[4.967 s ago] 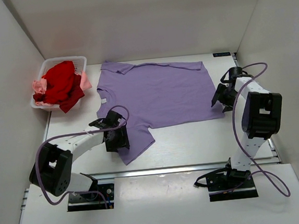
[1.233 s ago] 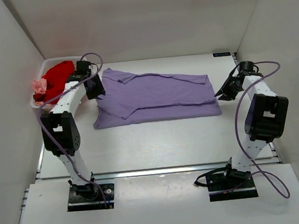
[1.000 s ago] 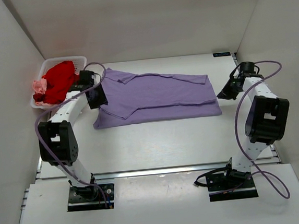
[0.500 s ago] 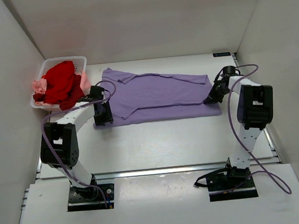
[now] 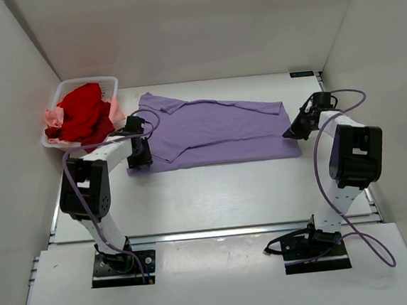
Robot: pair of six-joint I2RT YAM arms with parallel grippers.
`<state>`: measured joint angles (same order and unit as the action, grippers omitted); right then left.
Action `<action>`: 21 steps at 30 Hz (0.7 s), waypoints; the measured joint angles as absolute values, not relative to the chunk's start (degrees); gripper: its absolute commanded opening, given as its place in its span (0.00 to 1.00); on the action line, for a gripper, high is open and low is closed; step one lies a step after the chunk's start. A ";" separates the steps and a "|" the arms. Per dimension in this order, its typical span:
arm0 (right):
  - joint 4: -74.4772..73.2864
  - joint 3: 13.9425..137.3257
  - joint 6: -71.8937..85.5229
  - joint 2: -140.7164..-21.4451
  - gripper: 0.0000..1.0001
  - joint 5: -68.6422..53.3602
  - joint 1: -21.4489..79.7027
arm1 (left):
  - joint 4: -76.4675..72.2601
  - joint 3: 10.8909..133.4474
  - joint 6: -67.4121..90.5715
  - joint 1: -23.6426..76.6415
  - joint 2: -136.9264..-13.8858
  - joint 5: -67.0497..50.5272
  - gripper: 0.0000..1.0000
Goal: Fold and stack the t-shirts
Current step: Fold the flattened tshirt in 1/3 of the way
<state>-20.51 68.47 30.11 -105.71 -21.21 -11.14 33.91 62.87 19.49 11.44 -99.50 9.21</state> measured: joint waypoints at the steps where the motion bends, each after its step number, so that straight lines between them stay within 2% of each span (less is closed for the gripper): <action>1: -20.82 67.99 29.91 -105.82 0.00 -21.19 -10.50 | 33.91 63.64 19.49 11.81 -100.97 9.87 0.50; 10: -29.32 71.94 26.72 -111.55 0.00 -21.06 -5.37 | 38.96 72.27 18.20 14.79 -109.19 11.40 0.48; 15: -33.12 71.42 26.83 -110.63 0.00 -19.51 -3.66 | 37.69 65.56 17.26 15.84 -104.16 10.81 0.48; 21: -35.57 62.35 27.03 -103.57 0.00 -18.90 -3.64 | 39.81 55.31 16.29 15.46 -95.35 9.82 0.48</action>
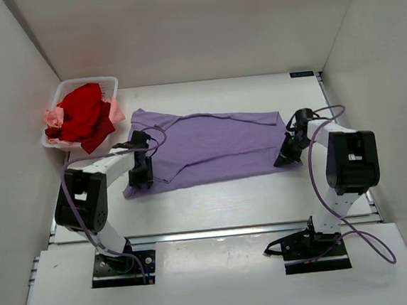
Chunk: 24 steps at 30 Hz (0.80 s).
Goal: Fold and stack the t-shirts
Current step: Fold the flattened tshirt in 1/3 of the way, then grap the side of the flattened tshirt furthest away from the robot with both arms
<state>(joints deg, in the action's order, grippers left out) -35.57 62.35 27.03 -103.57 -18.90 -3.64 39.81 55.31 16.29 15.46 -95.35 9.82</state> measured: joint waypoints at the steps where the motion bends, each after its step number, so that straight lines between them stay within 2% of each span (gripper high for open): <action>1: -36.27 60.23 27.00 -101.78 0.00 -18.90 -4.05 | 40.34 53.87 16.10 15.25 -93.97 9.78 0.48; 7: -40.88 51.31 26.98 -92.62 0.00 -17.76 -5.61 | 43.51 47.88 15.29 14.31 -87.66 9.61 0.52; 11: -43.24 50.43 26.96 -87.33 0.00 -16.82 -5.61 | 46.74 48.34 15.09 14.35 -84.93 9.06 0.56; 15: -44.84 54.85 26.89 -85.23 0.02 -15.57 -5.61 | 48.71 56.01 15.51 13.91 -82.21 6.35 0.66; 20: -42.96 64.97 26.63 -87.24 0.06 -15.59 -5.82 | 44.80 68.55 16.60 13.15 -82.48 6.52 0.66; 24: -41.80 71.79 25.98 -92.71 0.07 -16.08 -6.13 | 41.06 77.19 17.43 13.39 -90.45 8.43 0.67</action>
<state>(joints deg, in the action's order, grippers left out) -41.80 71.79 25.98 -92.71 -16.08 -6.13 41.06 77.19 17.43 13.39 -90.45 8.43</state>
